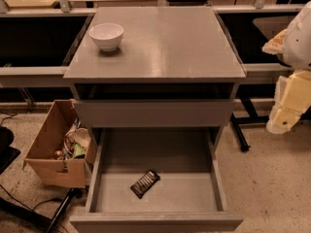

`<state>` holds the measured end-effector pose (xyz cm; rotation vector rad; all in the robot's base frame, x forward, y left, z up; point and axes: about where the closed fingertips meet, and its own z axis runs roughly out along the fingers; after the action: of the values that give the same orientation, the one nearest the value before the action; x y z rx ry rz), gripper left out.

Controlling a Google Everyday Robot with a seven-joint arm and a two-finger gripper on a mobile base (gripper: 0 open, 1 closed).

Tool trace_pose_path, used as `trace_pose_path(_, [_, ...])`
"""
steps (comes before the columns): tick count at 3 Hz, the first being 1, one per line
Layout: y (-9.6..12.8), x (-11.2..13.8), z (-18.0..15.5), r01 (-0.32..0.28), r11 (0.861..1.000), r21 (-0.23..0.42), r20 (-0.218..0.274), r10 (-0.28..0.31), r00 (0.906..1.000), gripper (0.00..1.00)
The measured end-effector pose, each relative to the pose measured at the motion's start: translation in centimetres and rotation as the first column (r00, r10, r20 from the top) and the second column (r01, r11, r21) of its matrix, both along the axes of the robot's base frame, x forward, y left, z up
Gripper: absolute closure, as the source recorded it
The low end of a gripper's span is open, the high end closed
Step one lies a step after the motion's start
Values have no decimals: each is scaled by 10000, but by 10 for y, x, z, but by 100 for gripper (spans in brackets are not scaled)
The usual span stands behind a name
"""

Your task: Pick rxbar chocolate from middle drawer and place on counter

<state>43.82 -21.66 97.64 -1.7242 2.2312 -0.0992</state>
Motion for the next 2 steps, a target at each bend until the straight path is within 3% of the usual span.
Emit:
trace_pose_path(1, [0, 0, 0, -2, 10000, -2, 0, 2, 10000, 0])
trace_pose_path(2, [31, 27, -20, -792, 9956, -497, 63, 796, 9968, 0])
